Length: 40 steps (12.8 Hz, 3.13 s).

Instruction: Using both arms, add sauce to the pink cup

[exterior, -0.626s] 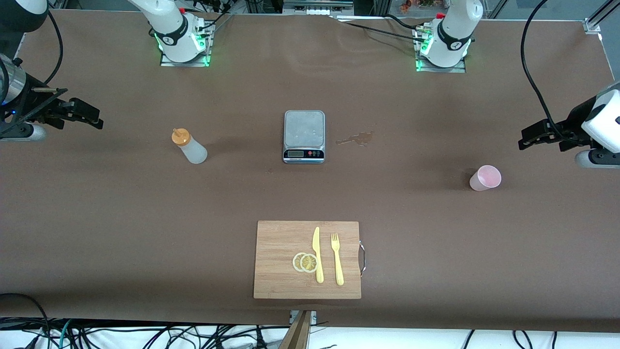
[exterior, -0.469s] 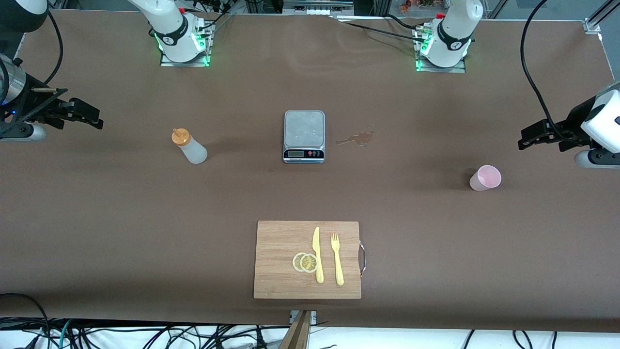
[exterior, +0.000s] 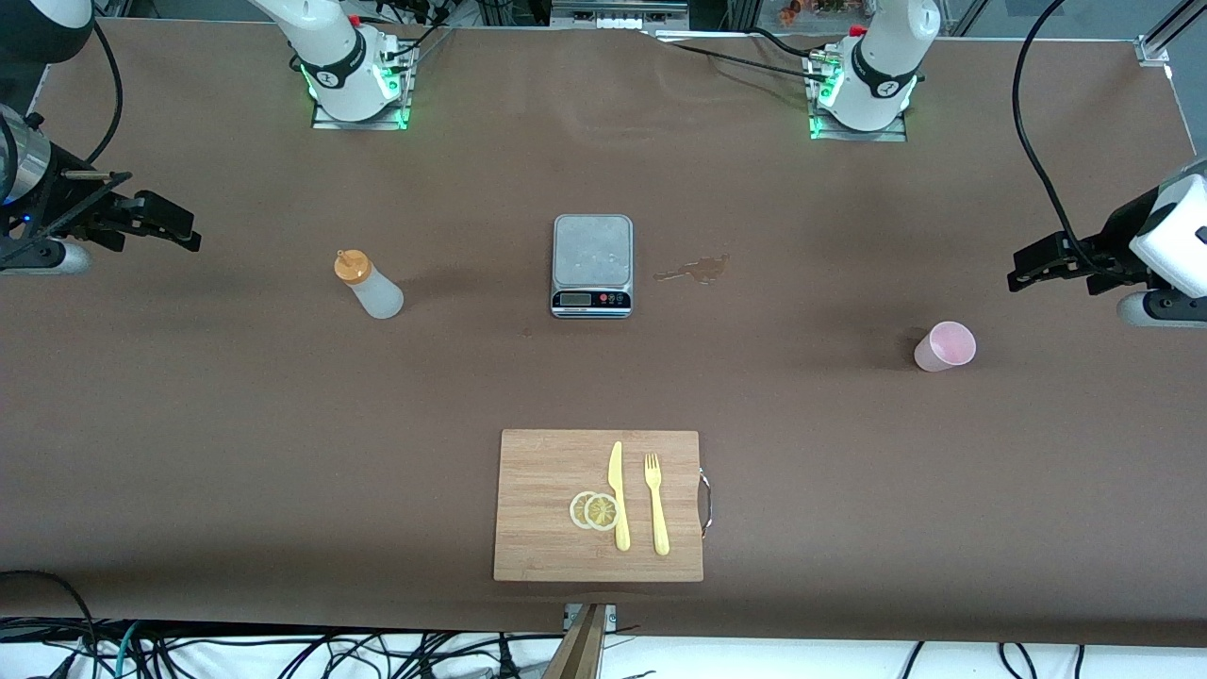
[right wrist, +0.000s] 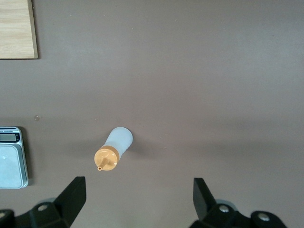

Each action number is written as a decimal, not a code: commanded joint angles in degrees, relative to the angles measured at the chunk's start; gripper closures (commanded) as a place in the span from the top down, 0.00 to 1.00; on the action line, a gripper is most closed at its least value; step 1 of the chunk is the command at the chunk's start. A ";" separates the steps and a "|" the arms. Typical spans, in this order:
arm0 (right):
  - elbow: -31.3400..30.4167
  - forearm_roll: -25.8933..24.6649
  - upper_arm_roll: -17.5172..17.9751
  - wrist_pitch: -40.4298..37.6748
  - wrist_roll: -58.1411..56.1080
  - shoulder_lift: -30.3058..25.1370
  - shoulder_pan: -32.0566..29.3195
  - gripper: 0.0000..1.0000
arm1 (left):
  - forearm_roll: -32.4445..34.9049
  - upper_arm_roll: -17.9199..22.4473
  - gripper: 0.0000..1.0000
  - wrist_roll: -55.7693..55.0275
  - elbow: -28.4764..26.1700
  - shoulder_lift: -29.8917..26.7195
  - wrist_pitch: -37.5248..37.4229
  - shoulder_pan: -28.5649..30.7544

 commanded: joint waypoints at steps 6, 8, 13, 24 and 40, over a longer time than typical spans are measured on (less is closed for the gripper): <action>0.84 -0.43 0.02 -0.42 -0.34 0.21 -0.18 1.00 | 1.05 -0.02 1.00 0.99 0.33 0.02 -0.58 -0.22; 0.84 -0.43 0.02 -0.60 -0.34 0.21 -0.18 1.00 | 1.05 -0.02 1.00 0.99 0.42 0.02 -0.58 -0.22; 0.76 -0.43 -0.07 -0.69 -0.34 0.21 -0.27 1.00 | 1.22 0.24 1.00 1.51 -0.46 0.98 -0.58 0.13; 0.76 -0.34 -0.07 -0.77 -0.34 0.21 -0.18 1.00 | 7.82 2.26 1.00 11.70 -10.63 5.91 10.46 4.08; 0.84 -0.26 -0.07 -0.77 -0.34 0.57 -0.27 1.00 | 0.35 5.25 0.95 17.25 -35.42 10.57 44.22 7.07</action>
